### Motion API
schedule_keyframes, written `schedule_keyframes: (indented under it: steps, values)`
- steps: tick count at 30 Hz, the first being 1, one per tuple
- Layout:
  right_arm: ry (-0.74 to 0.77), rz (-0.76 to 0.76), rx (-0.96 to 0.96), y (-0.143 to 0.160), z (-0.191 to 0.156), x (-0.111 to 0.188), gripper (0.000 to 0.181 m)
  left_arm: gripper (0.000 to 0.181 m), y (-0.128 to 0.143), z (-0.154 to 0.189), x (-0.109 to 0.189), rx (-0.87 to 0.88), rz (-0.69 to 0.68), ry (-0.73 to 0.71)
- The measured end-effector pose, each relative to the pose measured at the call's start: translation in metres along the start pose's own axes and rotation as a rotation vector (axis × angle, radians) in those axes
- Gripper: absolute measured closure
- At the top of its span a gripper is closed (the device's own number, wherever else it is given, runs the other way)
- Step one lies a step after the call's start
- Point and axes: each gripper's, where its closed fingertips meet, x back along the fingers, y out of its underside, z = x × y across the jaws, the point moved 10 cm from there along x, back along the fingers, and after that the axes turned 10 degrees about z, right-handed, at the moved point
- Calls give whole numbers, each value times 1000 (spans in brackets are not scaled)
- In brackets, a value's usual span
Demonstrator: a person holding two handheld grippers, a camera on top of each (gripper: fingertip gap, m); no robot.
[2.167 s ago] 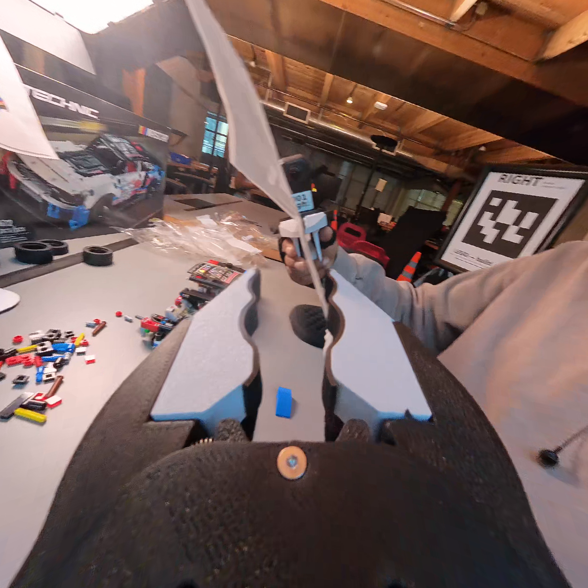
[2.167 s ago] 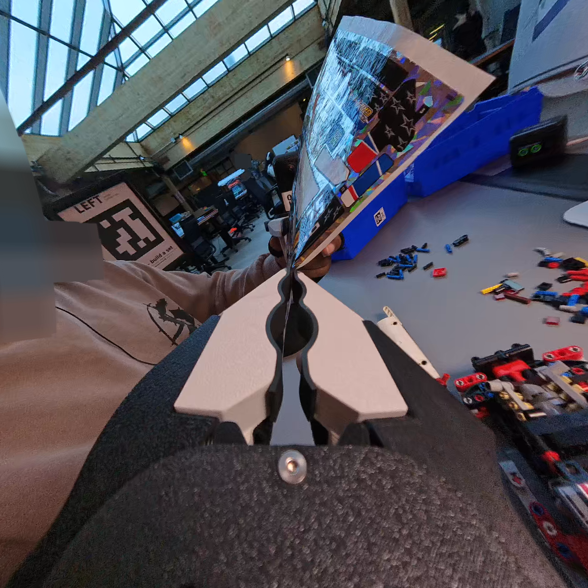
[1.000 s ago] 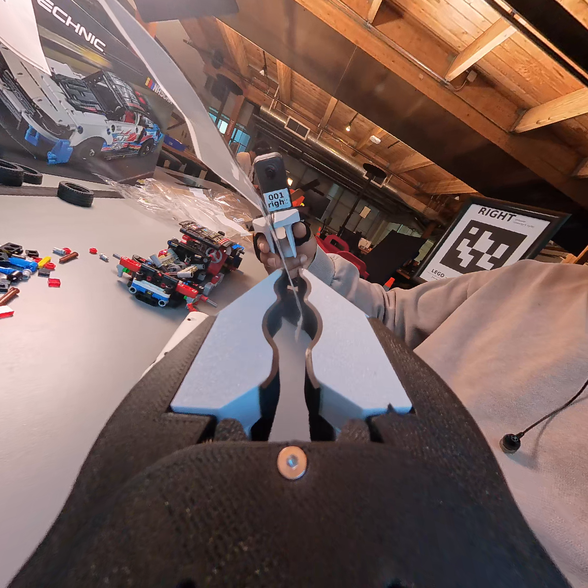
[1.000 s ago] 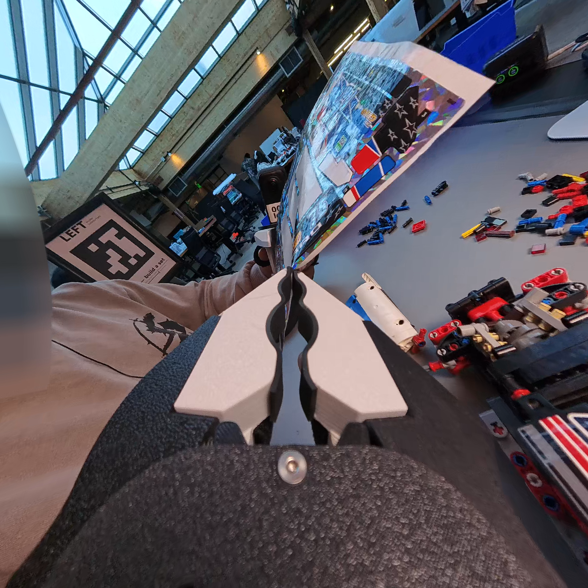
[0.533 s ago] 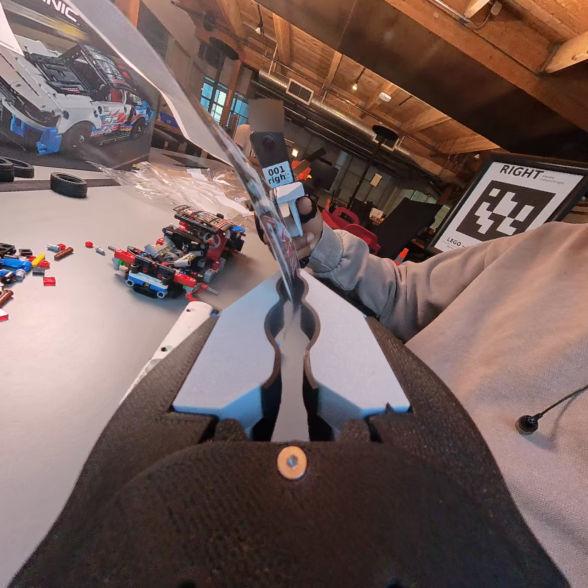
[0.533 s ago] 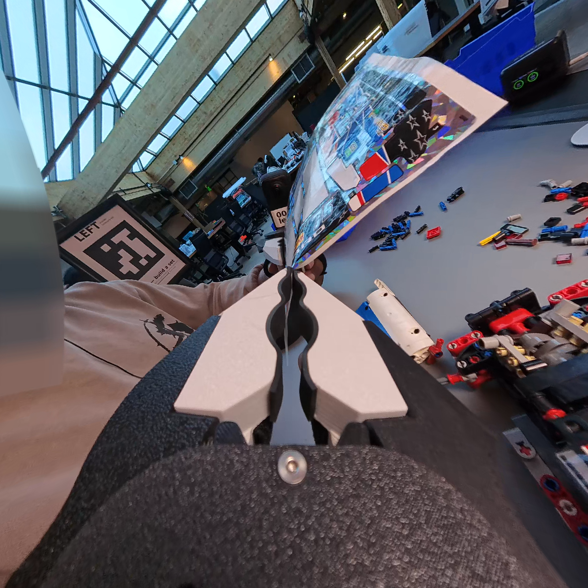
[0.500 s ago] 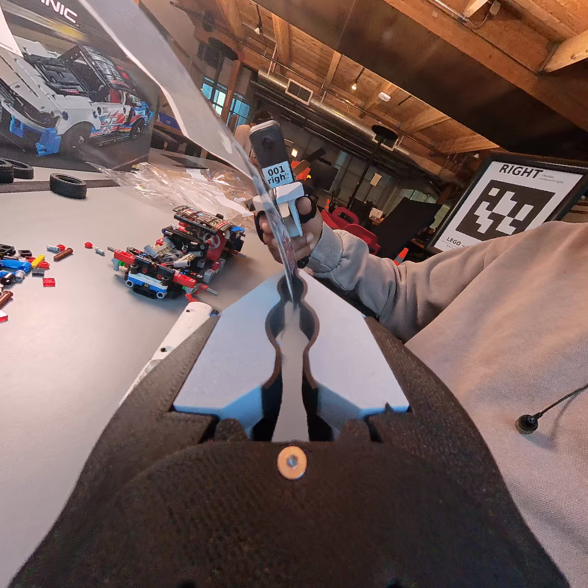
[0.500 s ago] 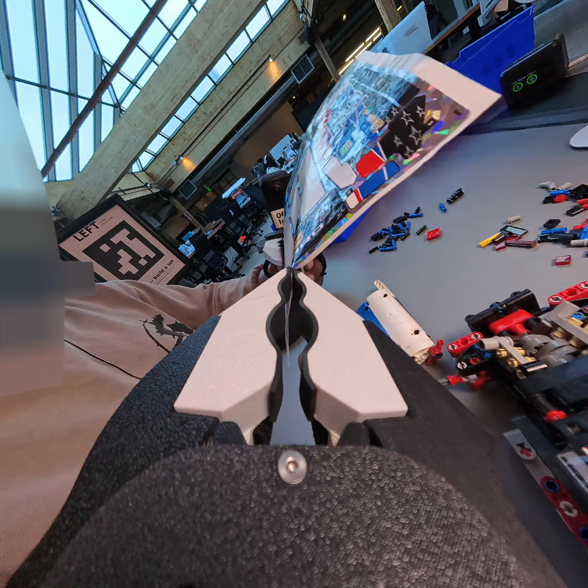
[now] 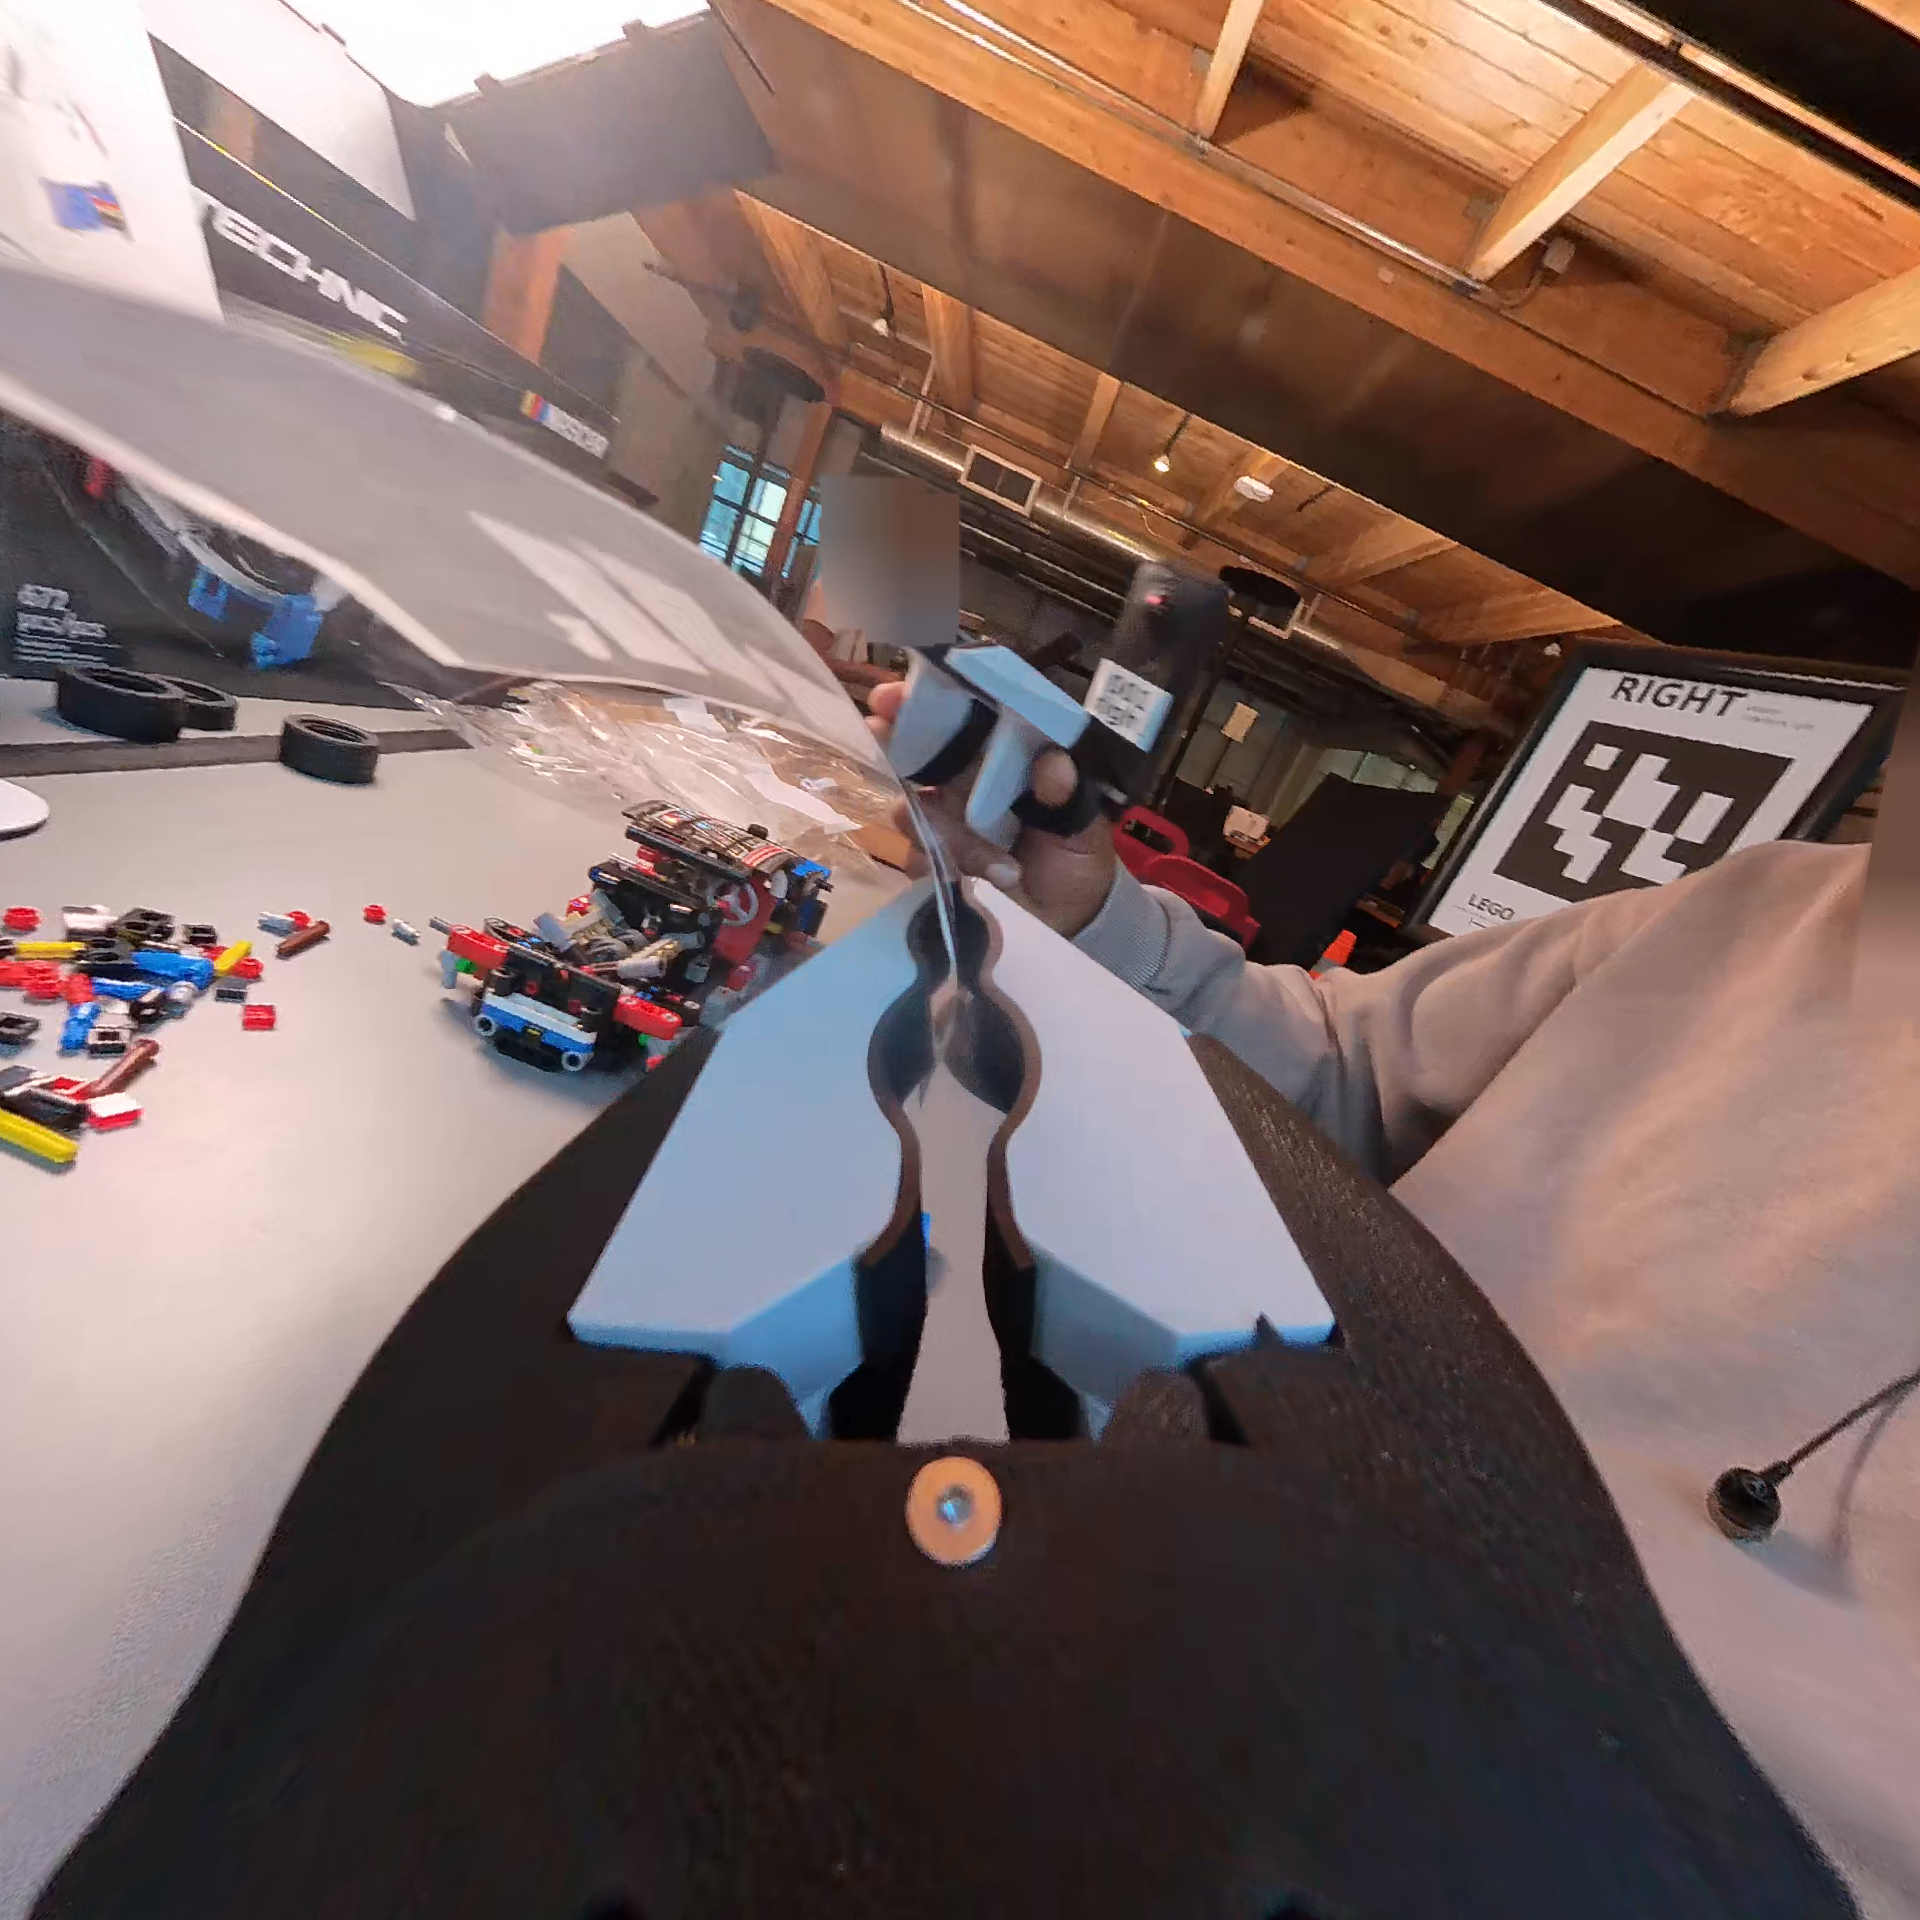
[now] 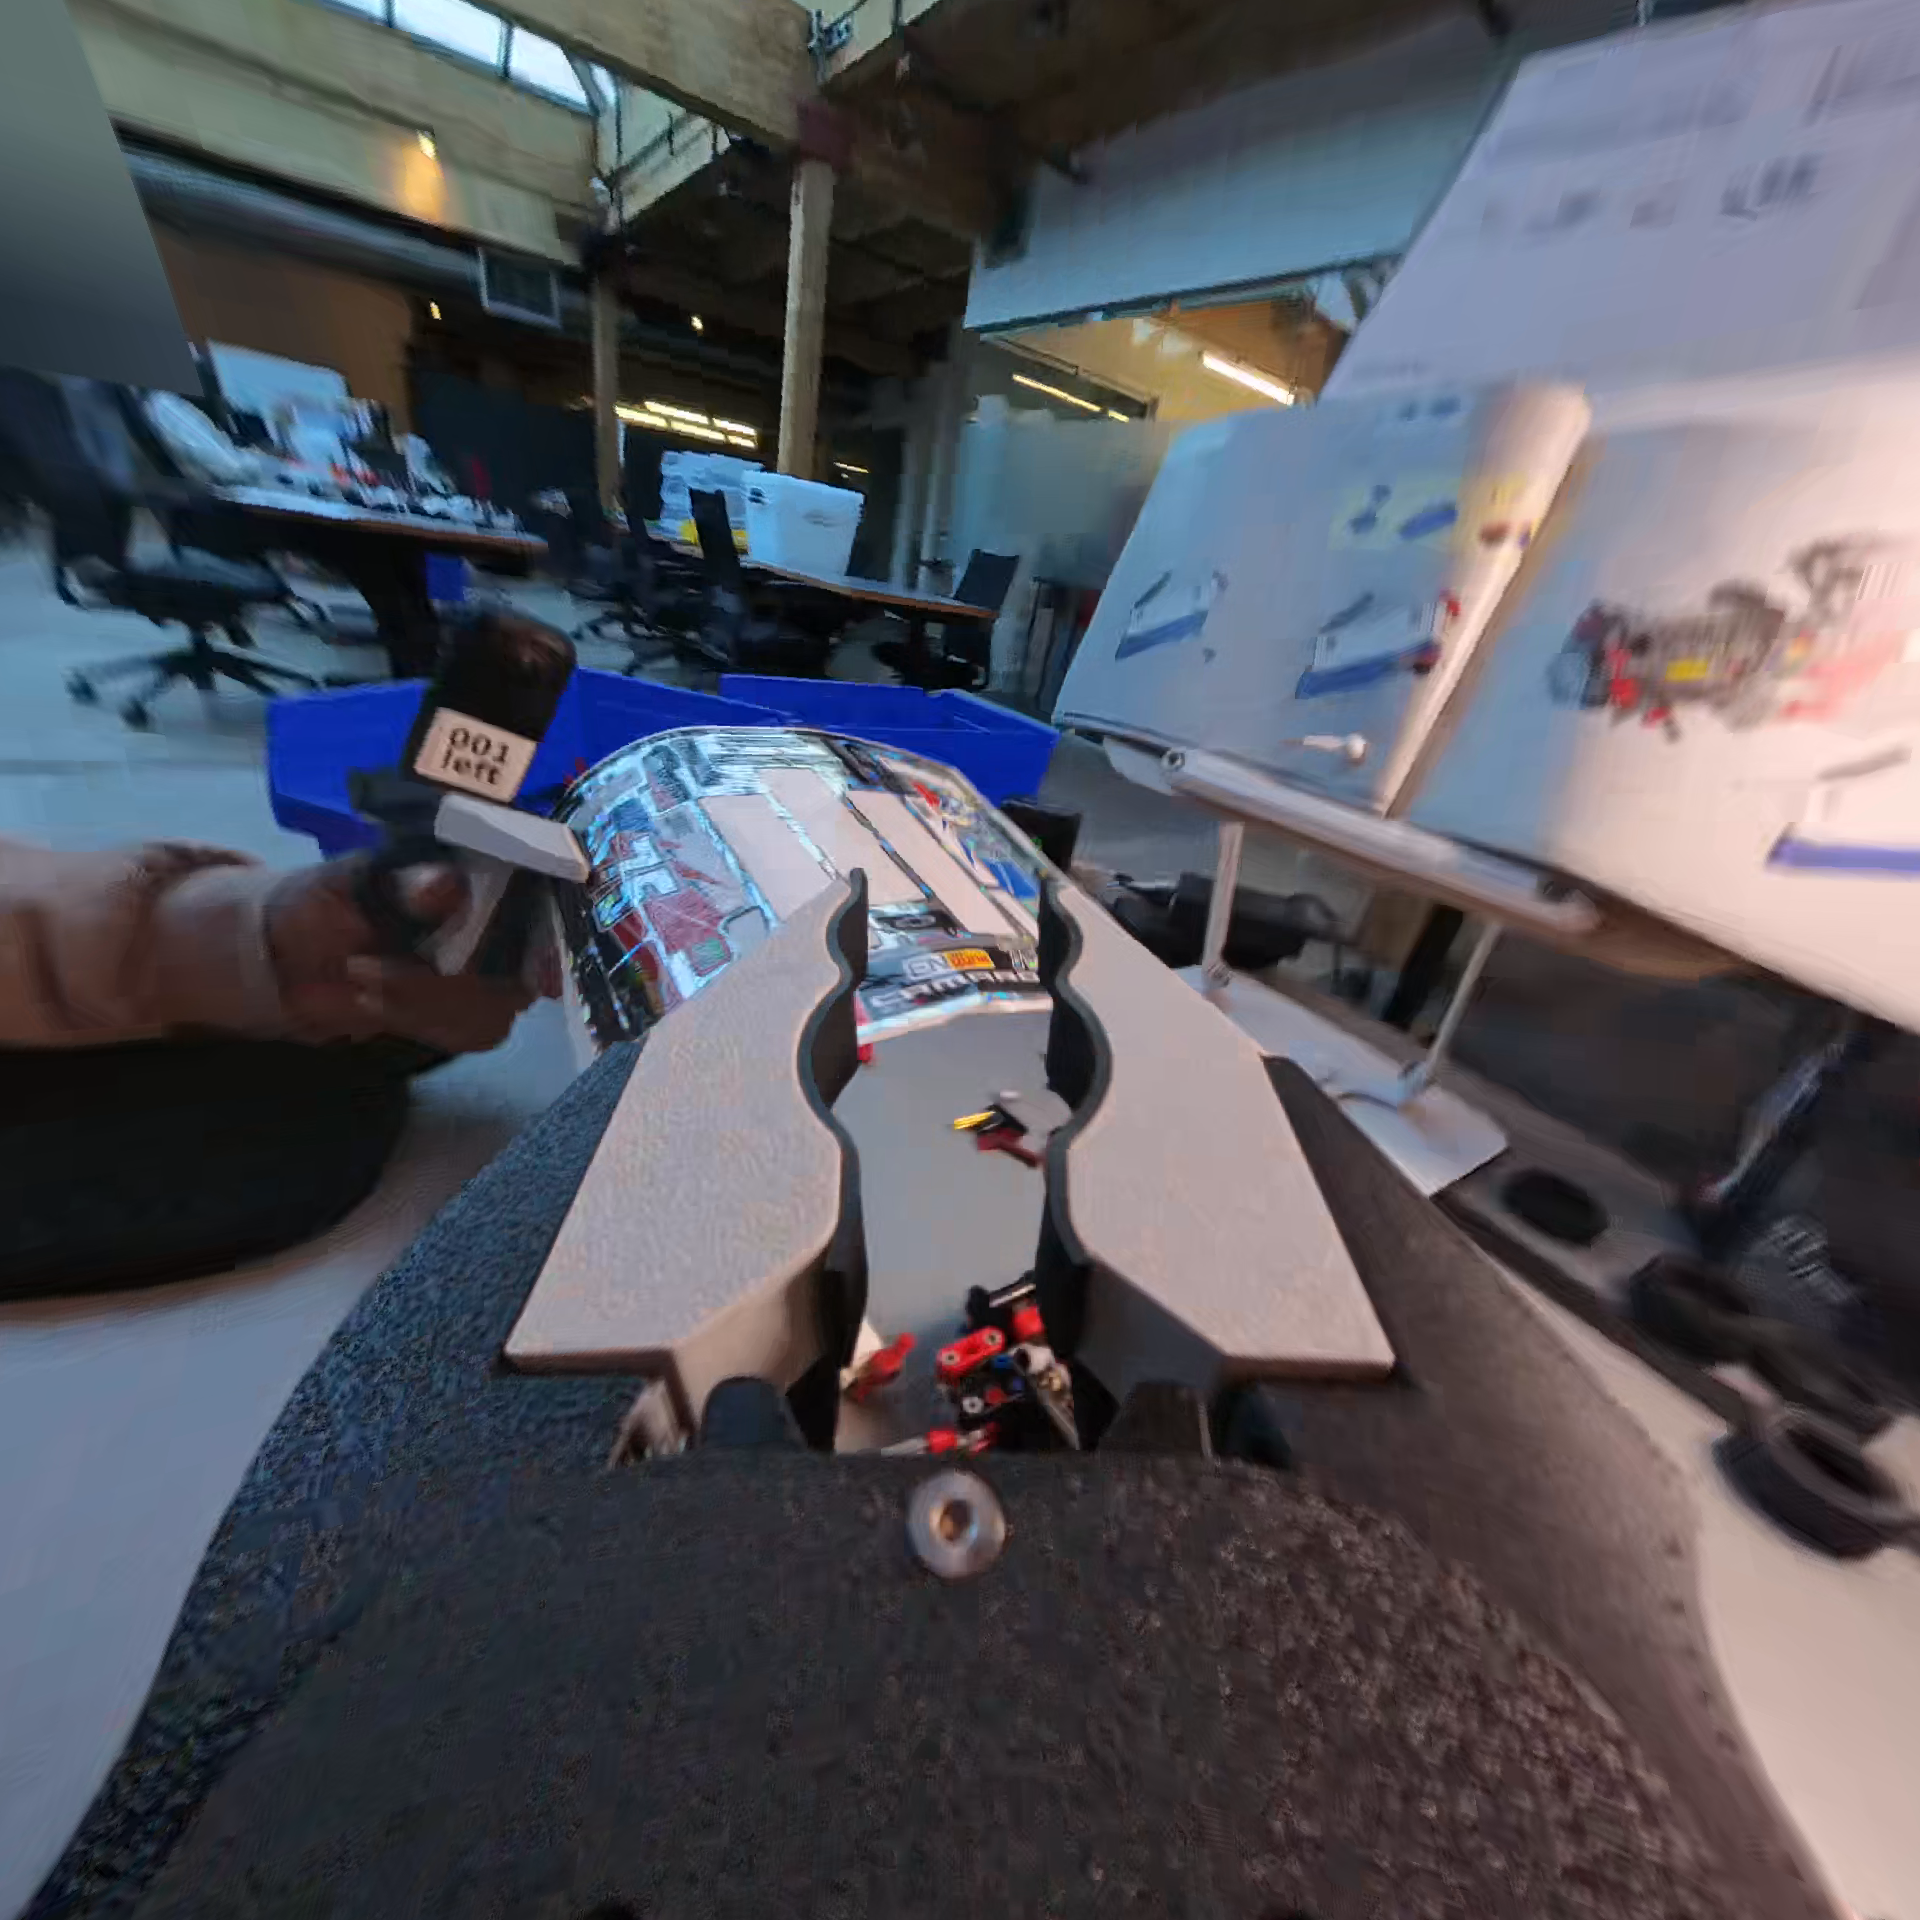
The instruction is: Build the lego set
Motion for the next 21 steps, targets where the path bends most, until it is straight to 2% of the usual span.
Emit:
schedule_keyframes:
  steps: [3,6,8,14,17,21]
  values:
    - [-113,-97,248,-1,-38,-12,145,181,-2,-2,2,-26,24,-34]
    - [-178,-267,453,26,-66,-25,134,181,-1,2,-2,-59,12,-15]
    - [-208,-294,514,37,-75,-30,134,181,1,8,-5,-88,-2,9]
    - [-260,-303,546,41,-83,-30,155,181,4,18,-11,-188,-42,47]
    - [-325,-316,470,43,-87,-29,146,181,6,20,-12,-277,-94,53]
    - [-374,-262,202,38,-79,-27,135,181,7,31,-14,-400,-135,119]
